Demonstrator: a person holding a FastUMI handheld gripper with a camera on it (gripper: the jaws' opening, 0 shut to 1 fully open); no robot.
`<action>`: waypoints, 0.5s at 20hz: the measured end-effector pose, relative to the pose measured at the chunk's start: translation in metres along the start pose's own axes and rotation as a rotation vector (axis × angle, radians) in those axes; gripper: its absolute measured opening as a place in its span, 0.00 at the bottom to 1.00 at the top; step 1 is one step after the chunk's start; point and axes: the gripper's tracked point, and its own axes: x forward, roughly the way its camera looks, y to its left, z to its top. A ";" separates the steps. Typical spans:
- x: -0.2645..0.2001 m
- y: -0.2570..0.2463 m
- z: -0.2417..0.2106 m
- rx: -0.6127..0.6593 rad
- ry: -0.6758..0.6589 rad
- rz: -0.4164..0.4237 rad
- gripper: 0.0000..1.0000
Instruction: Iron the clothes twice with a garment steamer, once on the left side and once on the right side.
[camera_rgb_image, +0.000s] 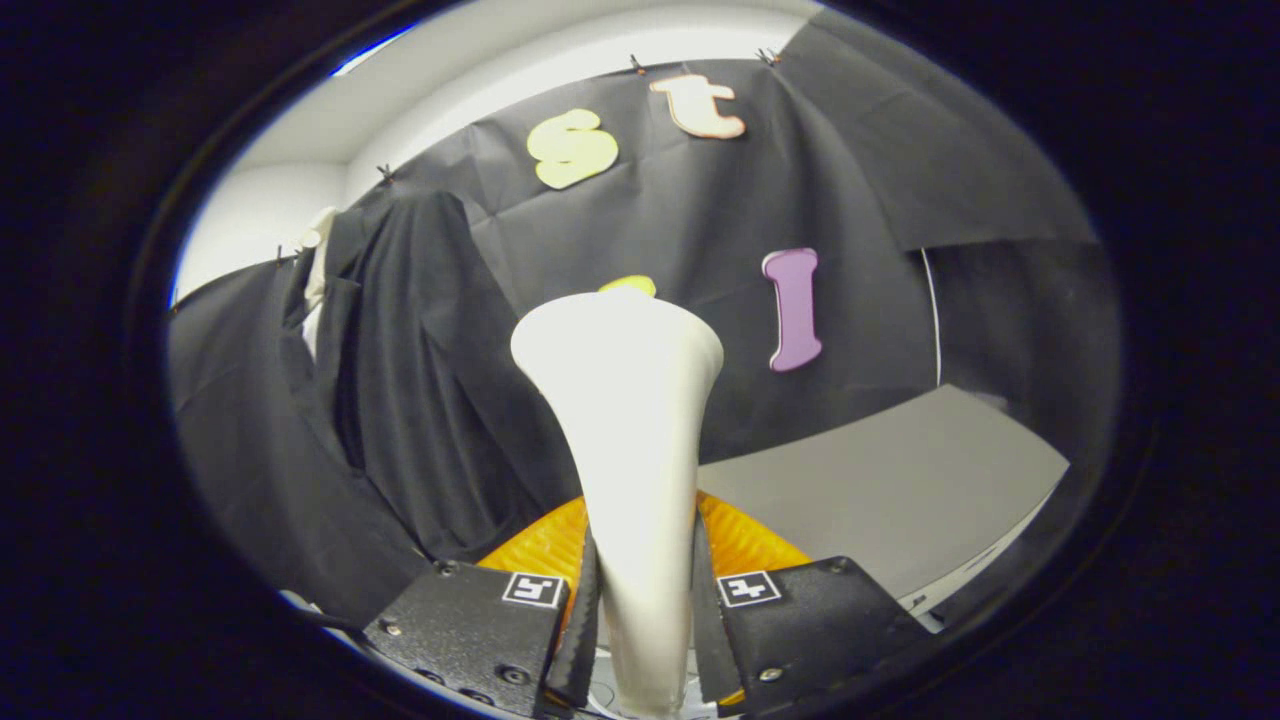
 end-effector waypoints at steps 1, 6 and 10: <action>-0.006 0.012 0.011 -0.021 -0.027 -0.005 0.43; -0.026 0.084 0.044 -0.103 -0.124 0.008 0.43; -0.033 0.144 0.071 -0.183 -0.193 0.024 0.42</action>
